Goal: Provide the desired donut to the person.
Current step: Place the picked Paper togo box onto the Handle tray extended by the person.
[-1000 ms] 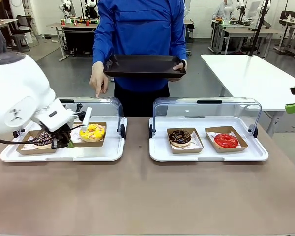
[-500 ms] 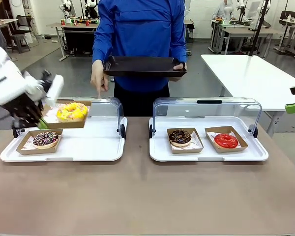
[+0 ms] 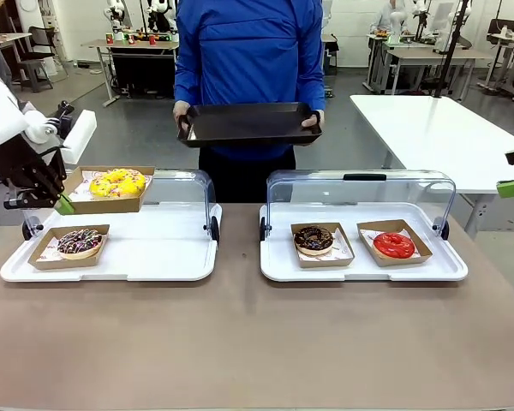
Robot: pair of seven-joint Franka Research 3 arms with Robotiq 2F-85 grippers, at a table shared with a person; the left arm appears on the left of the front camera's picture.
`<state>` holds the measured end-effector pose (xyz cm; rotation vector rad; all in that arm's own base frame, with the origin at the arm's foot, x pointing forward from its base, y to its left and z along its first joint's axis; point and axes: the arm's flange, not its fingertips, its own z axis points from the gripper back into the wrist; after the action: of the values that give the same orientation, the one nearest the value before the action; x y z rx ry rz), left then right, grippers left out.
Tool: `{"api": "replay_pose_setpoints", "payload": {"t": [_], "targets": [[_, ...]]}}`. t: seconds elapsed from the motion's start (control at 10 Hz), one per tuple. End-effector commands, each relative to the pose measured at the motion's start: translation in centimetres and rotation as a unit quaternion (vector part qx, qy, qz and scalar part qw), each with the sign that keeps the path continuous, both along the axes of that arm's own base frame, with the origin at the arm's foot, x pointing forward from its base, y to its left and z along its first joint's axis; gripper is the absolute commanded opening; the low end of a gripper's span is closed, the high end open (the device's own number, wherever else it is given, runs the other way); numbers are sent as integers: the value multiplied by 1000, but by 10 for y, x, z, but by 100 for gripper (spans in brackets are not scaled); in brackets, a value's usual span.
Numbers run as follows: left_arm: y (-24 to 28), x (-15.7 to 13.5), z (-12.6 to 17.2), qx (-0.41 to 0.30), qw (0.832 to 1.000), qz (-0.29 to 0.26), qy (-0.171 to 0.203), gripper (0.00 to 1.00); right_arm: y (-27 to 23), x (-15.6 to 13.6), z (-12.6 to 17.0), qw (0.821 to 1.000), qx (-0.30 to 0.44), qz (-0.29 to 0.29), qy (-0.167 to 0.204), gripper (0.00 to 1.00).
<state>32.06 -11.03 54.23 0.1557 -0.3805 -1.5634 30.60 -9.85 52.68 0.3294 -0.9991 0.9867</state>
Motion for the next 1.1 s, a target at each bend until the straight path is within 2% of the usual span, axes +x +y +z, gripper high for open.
{"api": "replay_pose_setpoints", "payload": {"t": [0.0,1.0], "targets": [[0,-7,-2,1,1000,14,-17,0,0,2,-1,1000,10,4,-3,100],[0,-7,-2,1,1000,14,-17,0,0,2,-1,1000,10,4,-3,100]]}}
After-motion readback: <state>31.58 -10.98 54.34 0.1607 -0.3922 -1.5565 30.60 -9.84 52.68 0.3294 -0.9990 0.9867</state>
